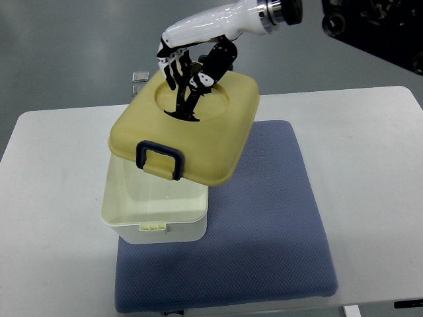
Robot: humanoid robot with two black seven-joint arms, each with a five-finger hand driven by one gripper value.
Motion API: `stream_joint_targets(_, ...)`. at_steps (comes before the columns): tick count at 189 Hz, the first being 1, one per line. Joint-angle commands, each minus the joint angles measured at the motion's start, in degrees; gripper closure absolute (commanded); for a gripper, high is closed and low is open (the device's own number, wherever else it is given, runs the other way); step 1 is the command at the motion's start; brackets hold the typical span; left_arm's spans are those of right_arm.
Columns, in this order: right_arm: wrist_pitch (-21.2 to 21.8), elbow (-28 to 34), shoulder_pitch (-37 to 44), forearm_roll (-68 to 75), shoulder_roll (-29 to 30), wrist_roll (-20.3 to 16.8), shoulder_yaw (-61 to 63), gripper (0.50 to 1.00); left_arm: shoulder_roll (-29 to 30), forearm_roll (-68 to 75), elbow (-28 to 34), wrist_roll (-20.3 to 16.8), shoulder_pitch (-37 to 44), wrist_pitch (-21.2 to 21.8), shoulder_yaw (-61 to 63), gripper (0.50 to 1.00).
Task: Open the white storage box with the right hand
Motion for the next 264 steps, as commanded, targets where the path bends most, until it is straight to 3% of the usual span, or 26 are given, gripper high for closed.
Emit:
stream_joint_targets(1,1.6,0.6,-0.8,-0.1,-4.7,0.6,-0.1,1.000,0.0,0.0,0.0,0.0,0.0,0.0,0.0,0.500)
stream_joint_targets(35,1.6,0.6,-5.4,-1.2,-11.1,1.0,-1.0,1.000,0.0,0.0,0.0,0.0,0.0,0.0,0.0,0.500)
stream_joint_targets(67,1.6,0.1,-11.0,-4.6,-13.2,1.3,-2.1,1.000,0.0,0.1,-0.4,0.0,0.0,0.0,0.1,0.500)
stream_joint_targets(87,1.5,-0.1,-13.9,-5.7,-13.3,1.8,-2.3,1.000,0.0,0.1,-0.4,0.0,0.0,0.0,0.1,0.500)
stream_joint_targets(162,-6.6,-0.3,-18.5,-6.3,-12.4,1.8,-8.2,1.000,0.0,0.1,-0.1,0.0,0.0,0.0,0.0,0.500)
stream_joint_targets(264,-11.4,-1.6,-23.9,-6.3,-8.1,1.8,-8.5,1.000,0.0,0.1,0.0,0.1,0.0,0.0,0.1,0.500)
